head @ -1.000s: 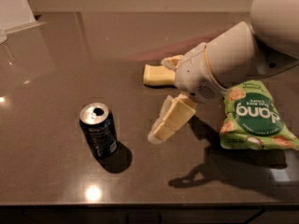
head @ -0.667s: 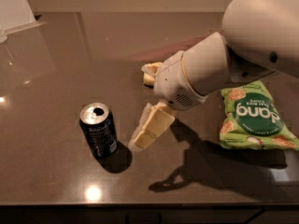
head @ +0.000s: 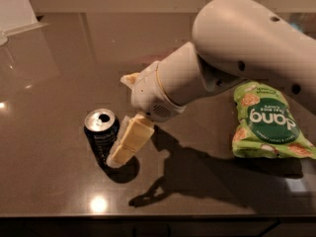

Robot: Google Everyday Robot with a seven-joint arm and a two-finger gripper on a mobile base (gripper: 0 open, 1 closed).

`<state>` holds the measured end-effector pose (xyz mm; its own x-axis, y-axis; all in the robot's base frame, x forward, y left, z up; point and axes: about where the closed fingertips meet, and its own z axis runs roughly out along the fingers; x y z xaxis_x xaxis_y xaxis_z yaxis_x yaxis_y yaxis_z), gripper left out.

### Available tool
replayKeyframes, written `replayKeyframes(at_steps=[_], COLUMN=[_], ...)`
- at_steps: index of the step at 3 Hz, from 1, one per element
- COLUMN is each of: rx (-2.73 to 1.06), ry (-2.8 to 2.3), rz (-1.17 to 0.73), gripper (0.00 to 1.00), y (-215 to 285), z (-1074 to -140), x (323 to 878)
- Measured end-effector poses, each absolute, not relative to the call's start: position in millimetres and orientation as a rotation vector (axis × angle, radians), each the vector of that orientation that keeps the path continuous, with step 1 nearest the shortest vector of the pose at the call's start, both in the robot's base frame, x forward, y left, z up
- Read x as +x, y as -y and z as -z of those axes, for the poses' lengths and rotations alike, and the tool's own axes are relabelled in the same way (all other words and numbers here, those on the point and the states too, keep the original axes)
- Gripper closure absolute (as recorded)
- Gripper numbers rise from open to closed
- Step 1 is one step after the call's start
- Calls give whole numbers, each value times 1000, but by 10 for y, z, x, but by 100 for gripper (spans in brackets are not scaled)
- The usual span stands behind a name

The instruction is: Move pepsi can near sponge

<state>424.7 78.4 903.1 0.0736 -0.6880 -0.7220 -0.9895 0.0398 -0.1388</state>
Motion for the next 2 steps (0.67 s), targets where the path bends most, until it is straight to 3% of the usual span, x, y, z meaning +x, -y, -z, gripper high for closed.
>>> replayKeyframes(at_steps=[1,2], rx=[-1740,-1751], ry=[-1663,-1652], rz=[-640,-683], gripper=[0,18], y=[-923,-984], z=[-9028,-9028], x=[4197,4146])
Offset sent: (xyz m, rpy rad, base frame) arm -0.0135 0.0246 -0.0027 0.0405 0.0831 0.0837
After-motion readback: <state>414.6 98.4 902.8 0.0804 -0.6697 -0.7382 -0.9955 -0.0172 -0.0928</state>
